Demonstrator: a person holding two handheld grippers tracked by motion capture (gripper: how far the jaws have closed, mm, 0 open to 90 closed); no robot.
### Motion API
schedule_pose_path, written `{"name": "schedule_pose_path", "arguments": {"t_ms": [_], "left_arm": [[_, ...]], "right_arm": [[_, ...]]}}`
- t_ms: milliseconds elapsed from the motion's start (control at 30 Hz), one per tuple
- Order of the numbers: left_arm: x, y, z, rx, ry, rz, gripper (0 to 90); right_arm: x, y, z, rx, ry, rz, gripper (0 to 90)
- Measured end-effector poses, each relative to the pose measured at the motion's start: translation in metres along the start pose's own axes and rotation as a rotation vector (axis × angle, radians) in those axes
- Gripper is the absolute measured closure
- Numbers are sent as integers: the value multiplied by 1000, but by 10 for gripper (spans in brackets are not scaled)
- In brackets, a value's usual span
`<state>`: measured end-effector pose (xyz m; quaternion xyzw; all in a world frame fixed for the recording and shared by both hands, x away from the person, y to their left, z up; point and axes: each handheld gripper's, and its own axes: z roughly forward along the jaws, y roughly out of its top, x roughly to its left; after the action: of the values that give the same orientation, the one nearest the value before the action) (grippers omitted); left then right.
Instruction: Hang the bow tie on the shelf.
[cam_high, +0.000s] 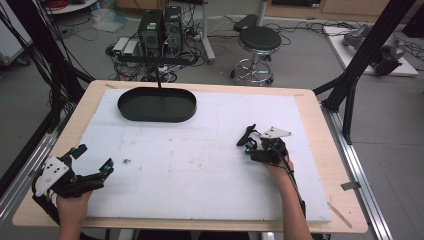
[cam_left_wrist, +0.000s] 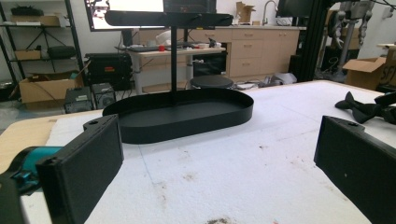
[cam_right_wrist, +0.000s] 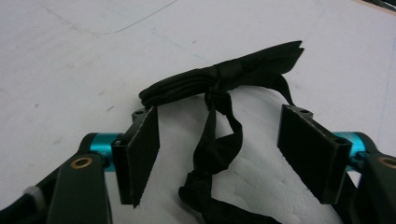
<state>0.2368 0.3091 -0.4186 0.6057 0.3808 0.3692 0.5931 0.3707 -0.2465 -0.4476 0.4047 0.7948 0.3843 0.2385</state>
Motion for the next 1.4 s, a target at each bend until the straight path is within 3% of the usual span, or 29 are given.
{"name": "schedule_pose_path", "arguments": {"t_ms": [133,233,333,367,433,533,667,767,867,1100,1233,1267,1300,1333,1367,1400], "left_arm": [[0,0,0,0,0,-1,18],[0,0,0,1,0,1,17],[0,0,0,-1,3,-2,18],[0,0,0,-1,3,-2,18],[0,0,0,0,3,-3,18],[0,-1,0,0,3,-2,18],[0,-1,0,-1,2,-4,18],[0,-1,0,-1,2,-4,18],[0,-1,0,-2,2,-4,18],[0,-1,0,-2,2,-5,18],[0,0,0,-3,2,-6,18],[0,0,0,-3,2,-6,18],[0,0,0,-5,3,-7,18],[0,0,0,-5,3,-7,18],[0,0,0,-6,3,-8,18],[0,0,0,-6,3,-8,18]], "right_arm": [[-1,2,3,37,8,10,340],[4,4,7,52,4,-17,401],[8,6,9,59,-2,-38,520],[8,6,9,59,-2,-38,520],[12,8,9,66,-31,-75,638],[14,9,9,78,-58,-82,753],[14,9,8,84,-43,-64,850],[17,9,7,90,-66,-73,876],[19,11,3,65,-98,-93,880],[22,21,-14,-80,-158,-133,880],[24,29,-25,-167,-155,-123,879],[24,29,-25,-167,-155,-123,879],[27,36,-31,-214,-161,-129,879],[27,36,-31,-214,-161,-129,879],[30,43,-35,-258,-154,-123,879],[30,46,-36,-269,-153,-122,879]]}}
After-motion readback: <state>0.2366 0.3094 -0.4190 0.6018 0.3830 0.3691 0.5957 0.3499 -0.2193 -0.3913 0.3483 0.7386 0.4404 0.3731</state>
